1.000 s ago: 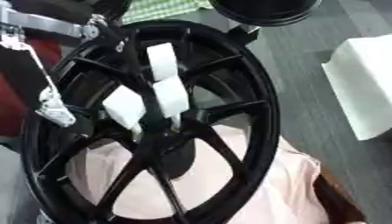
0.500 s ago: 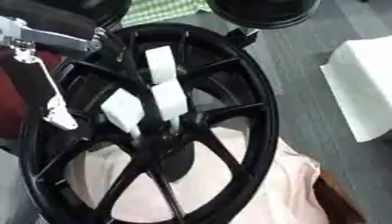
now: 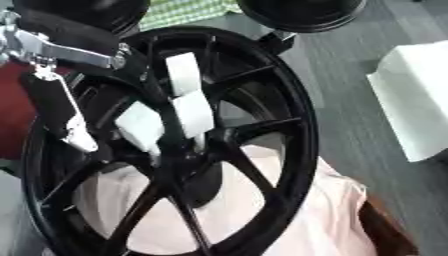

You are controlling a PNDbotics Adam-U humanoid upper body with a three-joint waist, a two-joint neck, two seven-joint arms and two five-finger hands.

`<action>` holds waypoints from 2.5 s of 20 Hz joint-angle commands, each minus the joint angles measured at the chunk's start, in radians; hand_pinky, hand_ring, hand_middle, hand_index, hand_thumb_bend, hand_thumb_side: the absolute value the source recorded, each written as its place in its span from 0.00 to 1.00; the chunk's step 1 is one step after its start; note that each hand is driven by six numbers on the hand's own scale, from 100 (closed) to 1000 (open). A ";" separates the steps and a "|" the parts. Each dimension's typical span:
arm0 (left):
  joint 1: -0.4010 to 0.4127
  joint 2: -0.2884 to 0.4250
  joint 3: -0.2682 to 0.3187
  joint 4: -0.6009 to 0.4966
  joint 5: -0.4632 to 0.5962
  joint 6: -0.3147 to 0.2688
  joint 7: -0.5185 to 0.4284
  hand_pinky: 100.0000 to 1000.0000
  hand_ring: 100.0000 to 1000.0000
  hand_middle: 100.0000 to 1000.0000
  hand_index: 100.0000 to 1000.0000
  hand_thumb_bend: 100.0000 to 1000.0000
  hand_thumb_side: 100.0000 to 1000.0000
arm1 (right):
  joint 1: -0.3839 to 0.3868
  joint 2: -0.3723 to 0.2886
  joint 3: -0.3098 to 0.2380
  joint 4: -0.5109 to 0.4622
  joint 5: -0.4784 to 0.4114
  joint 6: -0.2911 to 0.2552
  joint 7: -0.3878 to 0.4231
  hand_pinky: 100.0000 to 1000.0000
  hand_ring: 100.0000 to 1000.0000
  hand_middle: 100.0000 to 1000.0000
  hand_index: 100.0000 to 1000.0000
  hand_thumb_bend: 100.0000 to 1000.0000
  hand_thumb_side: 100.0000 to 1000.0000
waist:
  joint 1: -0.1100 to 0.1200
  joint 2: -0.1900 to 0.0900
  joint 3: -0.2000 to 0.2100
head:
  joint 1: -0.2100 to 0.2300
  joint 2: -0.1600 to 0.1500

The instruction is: Pull the pin out of the wheel hub.

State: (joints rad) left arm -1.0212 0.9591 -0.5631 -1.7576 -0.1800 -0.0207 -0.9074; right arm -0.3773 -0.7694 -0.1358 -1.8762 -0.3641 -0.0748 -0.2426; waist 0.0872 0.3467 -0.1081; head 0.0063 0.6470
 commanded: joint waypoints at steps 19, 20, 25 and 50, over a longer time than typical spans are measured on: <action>-0.029 0.014 0.131 -0.019 0.097 0.127 0.015 0.67 0.53 0.37 0.35 0.18 0.00 | -0.001 -0.014 -0.017 -0.004 -0.004 0.001 -0.022 0.88 0.70 0.61 0.72 0.00 0.70 | -0.010 -0.017 0.008 | -0.008 -0.016; -0.030 0.015 0.147 -0.019 0.107 0.135 0.025 0.67 0.53 0.37 0.35 0.17 0.00 | -0.001 -0.014 -0.018 -0.005 -0.004 0.000 -0.022 0.88 0.70 0.61 0.72 0.00 0.70 | -0.011 -0.017 0.009 | -0.008 -0.017; -0.036 0.022 0.226 -0.013 0.158 0.159 0.088 0.66 0.51 0.35 0.33 0.11 0.00 | -0.001 -0.013 -0.020 -0.006 -0.005 -0.001 -0.024 0.88 0.71 0.61 0.72 0.00 0.70 | -0.015 -0.019 0.013 | -0.010 -0.022; 0.400 0.266 0.660 0.320 0.207 0.134 0.463 0.63 0.48 0.34 0.33 0.06 0.00 | 0.017 -0.020 -0.044 -0.013 0.004 -0.012 -0.045 0.88 0.71 0.61 0.72 0.00 0.70 | -0.029 -0.011 0.055 | -0.016 -0.018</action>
State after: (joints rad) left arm -0.6137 1.1656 0.0606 -1.4470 0.0263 0.1145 -0.4630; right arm -0.3530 -0.7613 -0.1624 -1.8715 -0.3637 -0.0867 -0.2824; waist 0.0597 0.3527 -0.0536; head -0.0093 0.6308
